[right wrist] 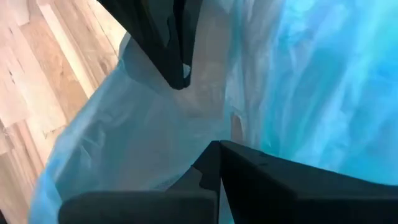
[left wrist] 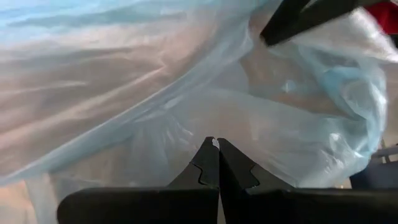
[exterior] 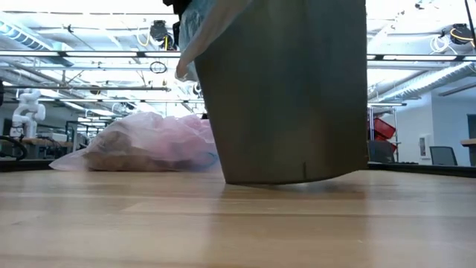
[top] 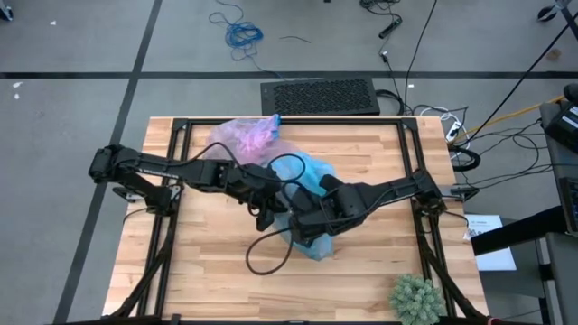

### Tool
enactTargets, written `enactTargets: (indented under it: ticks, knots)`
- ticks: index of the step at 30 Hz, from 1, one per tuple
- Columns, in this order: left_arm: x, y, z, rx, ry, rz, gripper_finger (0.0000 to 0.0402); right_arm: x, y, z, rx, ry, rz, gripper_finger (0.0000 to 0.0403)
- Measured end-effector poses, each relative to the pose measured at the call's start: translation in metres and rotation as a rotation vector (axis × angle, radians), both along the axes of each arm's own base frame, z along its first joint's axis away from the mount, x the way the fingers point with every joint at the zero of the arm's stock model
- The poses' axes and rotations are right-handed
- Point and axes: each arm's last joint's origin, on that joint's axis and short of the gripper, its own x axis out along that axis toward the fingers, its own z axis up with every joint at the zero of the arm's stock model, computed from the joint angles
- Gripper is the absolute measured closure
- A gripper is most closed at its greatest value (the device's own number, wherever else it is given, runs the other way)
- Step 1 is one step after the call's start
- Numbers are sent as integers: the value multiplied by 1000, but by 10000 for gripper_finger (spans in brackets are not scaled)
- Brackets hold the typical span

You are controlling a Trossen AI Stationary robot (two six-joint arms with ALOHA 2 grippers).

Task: Place trash/remove bag and relplace
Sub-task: Insert the new trash bag into the trash bin

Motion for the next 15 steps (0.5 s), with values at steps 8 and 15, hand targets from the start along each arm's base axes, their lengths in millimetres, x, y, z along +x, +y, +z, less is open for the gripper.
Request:
enactTargets:
  ticks: [8, 15]
  knots:
    - [-7, -3, -1, -28, 54, -49, 401, -5, 6, 4, -29, 6, 70, 403]
    - [-14, -4, 3, -24, 62, -57, 401, -11, 2, 14, -61, 65, 318, 403]
